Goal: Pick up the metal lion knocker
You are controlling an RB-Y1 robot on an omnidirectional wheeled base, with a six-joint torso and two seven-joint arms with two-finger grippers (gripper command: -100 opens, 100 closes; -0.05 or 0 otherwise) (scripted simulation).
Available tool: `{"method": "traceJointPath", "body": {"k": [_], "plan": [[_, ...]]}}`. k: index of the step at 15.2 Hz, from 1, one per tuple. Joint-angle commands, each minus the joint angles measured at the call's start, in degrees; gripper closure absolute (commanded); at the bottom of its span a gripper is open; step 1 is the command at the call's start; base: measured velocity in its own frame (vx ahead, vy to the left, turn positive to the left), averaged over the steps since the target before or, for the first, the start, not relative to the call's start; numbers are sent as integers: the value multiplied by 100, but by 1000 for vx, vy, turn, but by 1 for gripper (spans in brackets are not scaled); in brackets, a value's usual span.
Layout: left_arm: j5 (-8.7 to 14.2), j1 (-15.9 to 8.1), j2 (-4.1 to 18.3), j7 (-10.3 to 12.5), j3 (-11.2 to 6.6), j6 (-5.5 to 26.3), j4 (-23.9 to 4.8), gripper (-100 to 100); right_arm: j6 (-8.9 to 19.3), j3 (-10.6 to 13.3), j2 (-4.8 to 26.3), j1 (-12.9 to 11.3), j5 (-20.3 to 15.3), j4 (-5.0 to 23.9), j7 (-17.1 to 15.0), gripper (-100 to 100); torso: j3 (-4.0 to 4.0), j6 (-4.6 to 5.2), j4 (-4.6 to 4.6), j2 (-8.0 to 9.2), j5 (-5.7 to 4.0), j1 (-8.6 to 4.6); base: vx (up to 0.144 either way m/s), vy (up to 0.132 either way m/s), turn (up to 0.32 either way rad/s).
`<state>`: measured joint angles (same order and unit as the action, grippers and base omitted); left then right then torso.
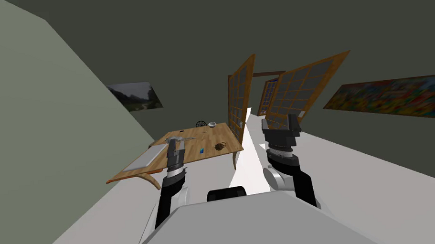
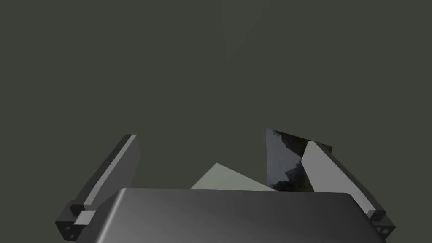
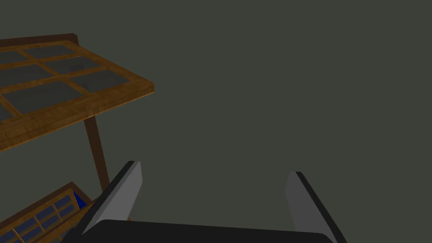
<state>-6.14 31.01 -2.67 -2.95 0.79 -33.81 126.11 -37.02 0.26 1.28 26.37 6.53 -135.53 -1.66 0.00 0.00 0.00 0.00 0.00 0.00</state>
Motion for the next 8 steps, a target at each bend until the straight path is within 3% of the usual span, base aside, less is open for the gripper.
{"method": "traceJointPath", "body": {"k": [1, 2, 3, 6, 8], "plan": [[10, -11, 276, 4, -18, 80, -21, -100, 0, 0, 0, 0, 0, 0, 0, 0, 0, 0, 0, 0, 0, 0, 3, -7, -44], [10, -11, 276, 4, -18, 80, -21, -100, 0, 0, 0, 0, 0, 0, 0, 0, 0, 1, 0, 0, 0, 0, 4, -10, -42], [21, -22, 467, 8, -36, 161, -43, -100, 0, 0, 0, 0, 0, 0, 0, 0, 0, 0, 0, -1, 0, -1, 6, -13, -51], [35, -37, 657, 13, -59, 268, -72, -100, 0, 0, 0, 0, 0, 0, 0, 0, -2, 1, -1, -3, -1, -4, 9, -16, -50], [71, -76, 970, 27, -122, 553, -149, -100, 0, 0, 0, 0, 0, 0, 0, 0, -3, 2, -1, -5, -1, -6, 17, -28, -116]]}}
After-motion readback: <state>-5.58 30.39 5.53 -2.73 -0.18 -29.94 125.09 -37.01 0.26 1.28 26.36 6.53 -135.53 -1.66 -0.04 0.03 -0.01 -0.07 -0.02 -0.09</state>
